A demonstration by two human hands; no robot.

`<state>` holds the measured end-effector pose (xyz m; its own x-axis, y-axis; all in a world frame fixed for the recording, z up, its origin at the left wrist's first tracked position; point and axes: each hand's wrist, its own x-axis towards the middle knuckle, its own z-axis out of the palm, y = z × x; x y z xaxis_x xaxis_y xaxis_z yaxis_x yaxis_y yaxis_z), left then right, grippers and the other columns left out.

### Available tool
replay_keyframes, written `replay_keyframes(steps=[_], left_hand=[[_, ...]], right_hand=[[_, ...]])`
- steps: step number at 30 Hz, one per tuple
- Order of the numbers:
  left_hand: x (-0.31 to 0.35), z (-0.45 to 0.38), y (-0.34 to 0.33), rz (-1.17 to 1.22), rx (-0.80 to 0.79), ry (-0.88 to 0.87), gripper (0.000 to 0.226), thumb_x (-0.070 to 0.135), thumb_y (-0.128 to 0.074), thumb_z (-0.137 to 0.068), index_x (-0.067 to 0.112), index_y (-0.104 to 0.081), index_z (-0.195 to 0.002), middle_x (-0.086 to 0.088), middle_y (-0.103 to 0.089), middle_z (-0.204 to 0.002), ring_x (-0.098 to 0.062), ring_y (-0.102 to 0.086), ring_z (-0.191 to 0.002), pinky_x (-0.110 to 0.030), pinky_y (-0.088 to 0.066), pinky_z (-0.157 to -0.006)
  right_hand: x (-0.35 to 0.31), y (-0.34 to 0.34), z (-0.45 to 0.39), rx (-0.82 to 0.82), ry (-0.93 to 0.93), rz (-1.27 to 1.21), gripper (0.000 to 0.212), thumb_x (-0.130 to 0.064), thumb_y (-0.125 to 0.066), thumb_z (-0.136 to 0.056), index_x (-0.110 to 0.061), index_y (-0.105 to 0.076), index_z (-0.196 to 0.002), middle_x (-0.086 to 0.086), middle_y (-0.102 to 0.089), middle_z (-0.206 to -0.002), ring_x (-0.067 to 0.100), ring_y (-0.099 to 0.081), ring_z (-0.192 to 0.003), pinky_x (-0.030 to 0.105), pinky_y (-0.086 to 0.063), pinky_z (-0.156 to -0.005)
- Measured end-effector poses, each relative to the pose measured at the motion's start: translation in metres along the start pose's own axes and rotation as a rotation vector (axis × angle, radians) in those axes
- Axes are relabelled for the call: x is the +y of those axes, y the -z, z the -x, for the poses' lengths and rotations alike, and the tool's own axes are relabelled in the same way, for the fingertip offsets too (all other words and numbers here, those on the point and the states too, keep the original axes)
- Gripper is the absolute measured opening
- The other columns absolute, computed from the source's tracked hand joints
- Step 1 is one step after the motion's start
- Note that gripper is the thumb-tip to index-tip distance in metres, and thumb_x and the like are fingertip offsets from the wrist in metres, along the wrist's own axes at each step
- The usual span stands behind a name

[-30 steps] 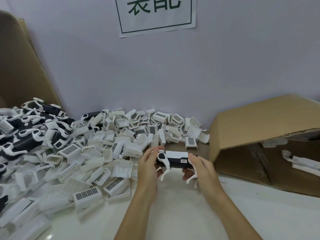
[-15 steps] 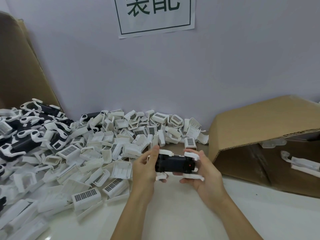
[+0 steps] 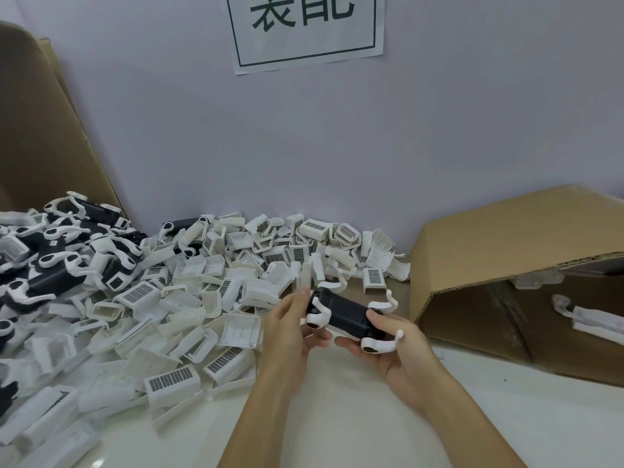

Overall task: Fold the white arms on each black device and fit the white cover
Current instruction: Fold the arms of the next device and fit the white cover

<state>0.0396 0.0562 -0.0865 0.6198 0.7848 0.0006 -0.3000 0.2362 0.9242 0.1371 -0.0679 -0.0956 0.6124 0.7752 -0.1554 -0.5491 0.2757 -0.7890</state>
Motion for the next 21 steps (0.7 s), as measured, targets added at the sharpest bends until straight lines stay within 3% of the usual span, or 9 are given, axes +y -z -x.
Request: replay_keyframes(steps=[5, 10, 13, 17, 21], left_hand=[[-0.0006, -0.0001, 0.0005, 0.021, 0.054, 0.014, 0.038, 0.023, -0.06, -0.098, 0.024, -0.078, -0.065, -0.006, -0.061, -0.055, -0.02, -0.055, -0.038, -0.026, -0.045, -0.036], [-0.004, -0.0063, 0.0043, 0.086, 0.188, 0.049, 0.022, 0.019, -0.053, -0.102, 0.009, -0.067, -0.089, -0.006, -0.059, -0.051, -0.017, -0.051, -0.034, -0.022, -0.04, -0.033], [-0.0049, -0.0074, 0.0045, 0.088, 0.204, 0.063, 0.024, 0.02, -0.051, -0.103, 0.007, -0.065, -0.089, -0.007, -0.059, -0.051, -0.017, -0.05, -0.034, -0.022, -0.04, -0.033], [-0.0049, -0.0077, 0.0041, 0.083, 0.194, 0.065, 0.023, 0.021, -0.051, -0.103, 0.006, -0.065, -0.093, -0.008, -0.061, -0.054, -0.018, -0.051, -0.035, -0.024, -0.041, -0.034], [-0.004, -0.0046, 0.0054, 0.103, 0.123, -0.014, 0.024, 0.018, -0.051, -0.103, 0.007, -0.07, -0.095, -0.012, -0.067, -0.067, -0.022, -0.055, -0.041, -0.027, -0.047, -0.04]], right_hand=[[0.0025, 0.003, -0.0013, -0.059, -0.021, -0.011, 0.028, -0.01, -0.049, -0.099, 0.005, -0.06, -0.121, 0.025, -0.073, -0.105, 0.045, -0.072, -0.09, 0.033, -0.061, -0.063], [0.0015, 0.0014, 0.0008, -0.167, 0.078, 0.082, 0.042, -0.016, -0.055, -0.076, -0.005, -0.074, -0.111, 0.023, -0.071, -0.115, 0.046, -0.068, -0.103, 0.034, -0.061, -0.076], [0.001, 0.0003, 0.0017, -0.192, 0.125, 0.118, 0.035, -0.014, -0.058, -0.077, -0.014, -0.078, -0.106, 0.021, -0.072, -0.114, 0.044, -0.068, -0.105, 0.033, -0.06, -0.08], [0.0001, 0.0013, 0.0025, -0.191, 0.122, 0.086, 0.037, -0.018, -0.054, -0.079, -0.012, -0.077, -0.106, 0.021, -0.071, -0.115, 0.045, -0.068, -0.104, 0.033, -0.06, -0.081], [0.0028, 0.0008, 0.0002, -0.125, 0.128, 0.086, 0.031, -0.009, -0.048, -0.094, -0.007, -0.074, -0.11, 0.02, -0.072, -0.112, 0.039, -0.07, -0.103, 0.038, -0.06, -0.08]])
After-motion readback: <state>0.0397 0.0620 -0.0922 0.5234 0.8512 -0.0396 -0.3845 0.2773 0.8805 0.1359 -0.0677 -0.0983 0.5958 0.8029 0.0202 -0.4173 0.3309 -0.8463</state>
